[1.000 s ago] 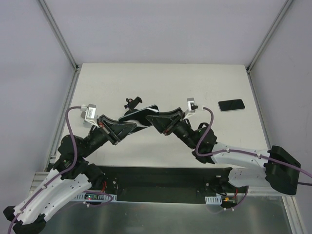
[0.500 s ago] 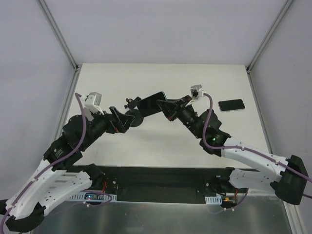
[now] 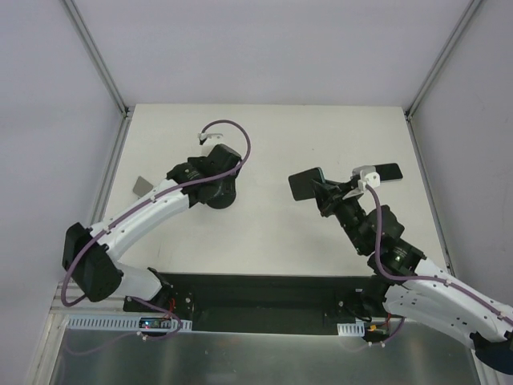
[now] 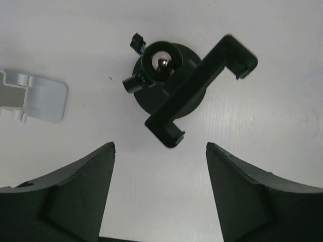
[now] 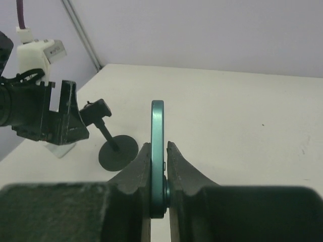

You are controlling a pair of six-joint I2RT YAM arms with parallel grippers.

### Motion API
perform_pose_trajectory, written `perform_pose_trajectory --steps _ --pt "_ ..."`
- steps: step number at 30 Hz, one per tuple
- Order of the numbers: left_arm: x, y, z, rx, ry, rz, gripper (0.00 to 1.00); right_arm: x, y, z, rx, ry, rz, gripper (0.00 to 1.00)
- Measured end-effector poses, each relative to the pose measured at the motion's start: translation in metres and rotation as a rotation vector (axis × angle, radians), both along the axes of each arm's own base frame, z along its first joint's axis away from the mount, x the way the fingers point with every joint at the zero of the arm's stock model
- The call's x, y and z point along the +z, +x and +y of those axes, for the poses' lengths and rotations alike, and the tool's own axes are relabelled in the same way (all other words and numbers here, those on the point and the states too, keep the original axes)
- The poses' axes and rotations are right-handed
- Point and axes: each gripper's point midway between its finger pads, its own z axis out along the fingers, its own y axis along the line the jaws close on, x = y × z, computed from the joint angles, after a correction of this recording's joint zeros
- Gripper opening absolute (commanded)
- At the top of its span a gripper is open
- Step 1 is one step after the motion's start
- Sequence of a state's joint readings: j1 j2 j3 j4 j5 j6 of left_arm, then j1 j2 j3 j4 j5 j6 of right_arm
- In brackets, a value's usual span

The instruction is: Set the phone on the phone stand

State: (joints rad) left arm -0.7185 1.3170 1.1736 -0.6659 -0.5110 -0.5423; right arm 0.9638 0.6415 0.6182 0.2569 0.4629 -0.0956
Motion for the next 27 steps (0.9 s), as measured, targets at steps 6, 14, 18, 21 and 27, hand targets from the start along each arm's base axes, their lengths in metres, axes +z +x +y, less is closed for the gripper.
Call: perform_pose_trajectory --steps 6,14,18,21,27 --pt "0.003 0.031 -0.006 0.075 0.069 -0.034 0.45 -0.013 0.000 -0.020 -0.064 -0.054 -0.002 0.01" --pt "0.004 0.040 -0.008 0.082 0.095 -0.042 0.00 -0.023 0.002 -0.014 -0.050 -0.091 0.020 0.01" --pt "0.005 0.040 -0.009 0.026 0.126 -0.031 0.00 -0.032 0.001 -0.004 -0.009 -0.120 0.034 0.01" --pt "0.006 0.039 -0.014 -0.059 0.134 -0.030 0.00 -0.038 -0.001 0.004 0.035 -0.153 0.042 0.01" --pt "0.010 0.011 -0.017 -0.312 0.080 -0.032 0.00 -0.046 -0.017 0.035 0.239 -0.263 0.034 0.01"
